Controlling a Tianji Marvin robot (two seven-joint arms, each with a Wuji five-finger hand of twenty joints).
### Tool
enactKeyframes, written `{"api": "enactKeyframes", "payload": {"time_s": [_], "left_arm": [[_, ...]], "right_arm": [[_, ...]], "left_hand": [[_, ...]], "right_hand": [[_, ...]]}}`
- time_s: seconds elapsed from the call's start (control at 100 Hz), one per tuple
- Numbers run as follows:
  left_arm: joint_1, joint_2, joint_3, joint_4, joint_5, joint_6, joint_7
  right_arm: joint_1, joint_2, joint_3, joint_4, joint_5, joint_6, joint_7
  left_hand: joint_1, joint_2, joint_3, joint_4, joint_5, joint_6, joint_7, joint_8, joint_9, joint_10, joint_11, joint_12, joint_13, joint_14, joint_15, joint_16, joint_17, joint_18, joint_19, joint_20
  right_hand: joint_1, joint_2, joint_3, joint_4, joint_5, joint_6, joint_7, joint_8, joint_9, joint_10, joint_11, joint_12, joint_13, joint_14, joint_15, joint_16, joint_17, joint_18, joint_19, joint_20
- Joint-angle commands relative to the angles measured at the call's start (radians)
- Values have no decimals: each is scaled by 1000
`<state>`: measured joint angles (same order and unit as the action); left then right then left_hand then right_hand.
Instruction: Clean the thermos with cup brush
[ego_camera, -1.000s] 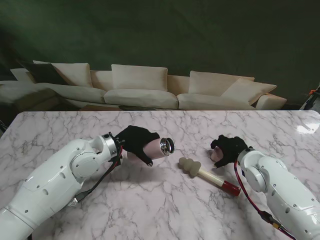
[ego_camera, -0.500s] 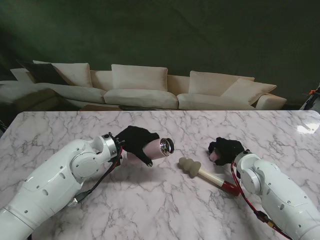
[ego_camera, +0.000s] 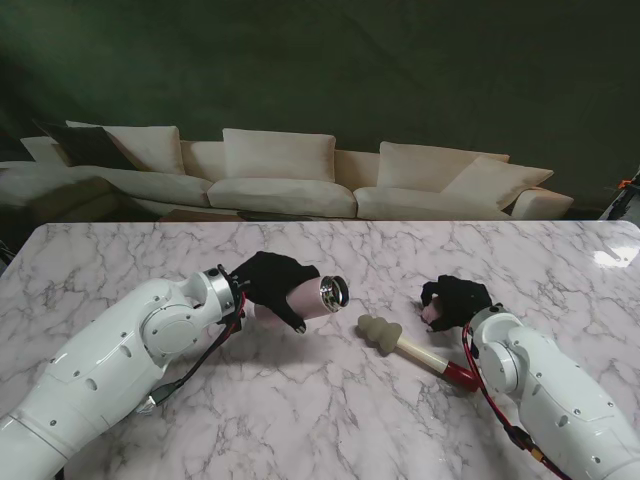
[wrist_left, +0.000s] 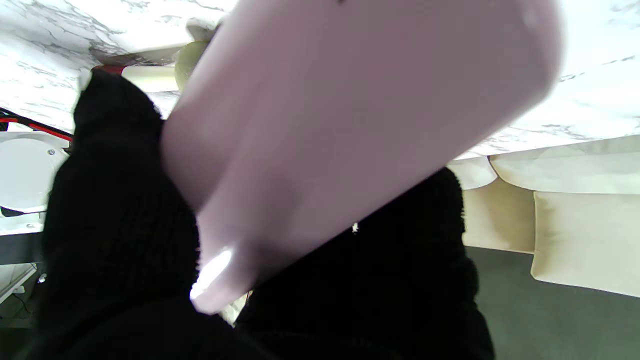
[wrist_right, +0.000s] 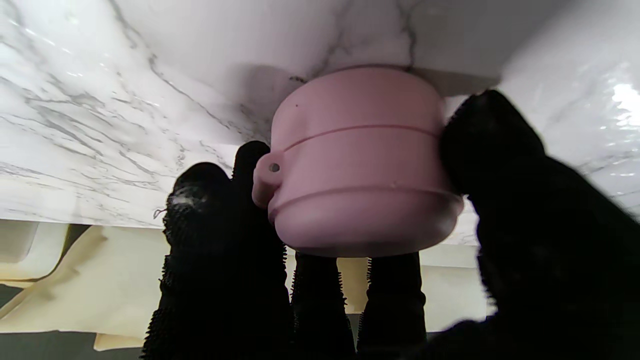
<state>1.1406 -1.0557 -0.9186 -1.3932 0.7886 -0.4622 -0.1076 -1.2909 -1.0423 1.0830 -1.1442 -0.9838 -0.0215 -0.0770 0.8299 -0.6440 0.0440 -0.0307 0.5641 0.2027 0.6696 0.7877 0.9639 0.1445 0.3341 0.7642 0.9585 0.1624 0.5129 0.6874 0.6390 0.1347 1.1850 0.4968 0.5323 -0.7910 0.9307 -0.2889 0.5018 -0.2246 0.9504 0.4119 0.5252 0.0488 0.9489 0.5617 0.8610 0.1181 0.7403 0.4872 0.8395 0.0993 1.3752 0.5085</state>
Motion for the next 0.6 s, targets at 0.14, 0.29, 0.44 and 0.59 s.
{"api": "enactKeyframes", "payload": {"time_s": [0.14,0.29,0.44,0.59], "left_arm": [[-5,-2,-2,-1,-2,-1,-14],[-7,-3,3,3,-6,4,-13],[-11,-2,7,7,-8,5,-15],[-14,-2,10,9,-9,4,-17]], "right_arm": [[-38,-5,40,-41,-8,-7,-24],[-62,-6,71,-77,-17,-19,-30],[-94,-10,112,-130,-20,-28,-33],[-136,-15,162,-204,-13,-46,-28]], "left_hand": [[386,370,365,46,100,-222,161,58,15,-42,45,20,96,-86,203,47,13,-97,59,20],[385,368,365,46,100,-222,162,58,14,-41,45,20,96,-88,203,47,14,-96,60,20],[385,369,366,46,100,-222,161,58,14,-41,45,19,97,-89,204,46,13,-96,60,20],[385,369,367,46,100,-222,162,57,14,-40,46,20,97,-87,204,46,14,-96,60,19]], "right_hand": [[287,94,208,45,169,-126,249,108,114,-63,78,62,141,-168,237,93,58,-76,57,36],[294,92,225,44,192,-127,257,126,144,-69,83,74,166,-178,263,101,80,-79,71,44],[294,88,233,42,207,-126,257,136,168,-72,84,80,186,-180,276,106,100,-82,85,51],[293,84,237,40,220,-124,254,141,191,-75,83,86,202,-178,282,110,112,-80,94,57]]}}
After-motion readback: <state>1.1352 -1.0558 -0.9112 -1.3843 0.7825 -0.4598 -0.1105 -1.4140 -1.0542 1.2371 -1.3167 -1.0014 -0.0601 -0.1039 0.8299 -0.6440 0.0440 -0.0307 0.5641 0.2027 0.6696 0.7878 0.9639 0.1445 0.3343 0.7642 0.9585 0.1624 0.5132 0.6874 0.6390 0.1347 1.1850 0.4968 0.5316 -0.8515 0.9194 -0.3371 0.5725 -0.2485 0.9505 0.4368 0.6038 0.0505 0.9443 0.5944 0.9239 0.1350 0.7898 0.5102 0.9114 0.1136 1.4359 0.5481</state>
